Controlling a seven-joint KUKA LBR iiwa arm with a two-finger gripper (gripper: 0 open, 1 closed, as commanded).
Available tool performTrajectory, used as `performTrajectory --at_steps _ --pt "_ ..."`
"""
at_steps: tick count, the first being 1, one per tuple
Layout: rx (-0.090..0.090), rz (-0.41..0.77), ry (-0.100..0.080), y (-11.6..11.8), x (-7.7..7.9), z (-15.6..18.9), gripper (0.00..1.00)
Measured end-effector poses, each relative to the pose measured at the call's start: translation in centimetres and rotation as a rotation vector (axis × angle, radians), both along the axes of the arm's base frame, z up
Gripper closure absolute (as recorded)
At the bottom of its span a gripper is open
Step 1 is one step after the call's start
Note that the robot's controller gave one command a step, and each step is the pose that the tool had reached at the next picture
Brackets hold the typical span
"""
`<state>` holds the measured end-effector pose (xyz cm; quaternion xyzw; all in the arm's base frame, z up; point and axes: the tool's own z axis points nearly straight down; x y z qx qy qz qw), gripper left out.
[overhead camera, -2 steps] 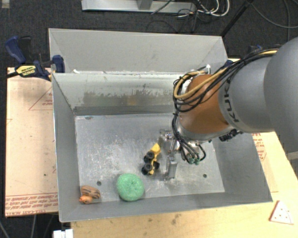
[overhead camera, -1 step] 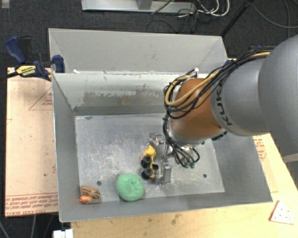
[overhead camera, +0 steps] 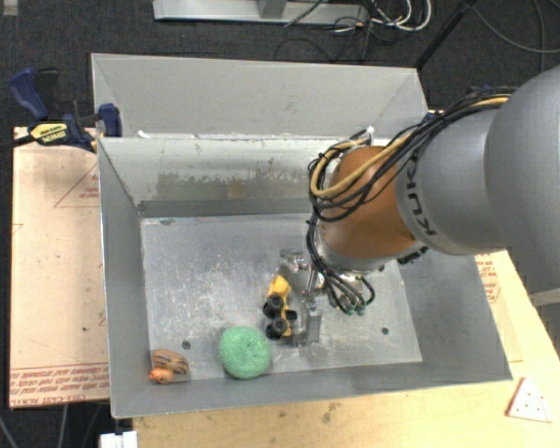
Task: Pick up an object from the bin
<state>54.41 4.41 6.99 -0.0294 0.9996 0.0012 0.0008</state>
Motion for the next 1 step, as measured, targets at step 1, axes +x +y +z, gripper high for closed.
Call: performTrajectory --at_steps 1 --pt "-0.002 -0.163 0.002 2.68 -2.35 -0.03 1.0"
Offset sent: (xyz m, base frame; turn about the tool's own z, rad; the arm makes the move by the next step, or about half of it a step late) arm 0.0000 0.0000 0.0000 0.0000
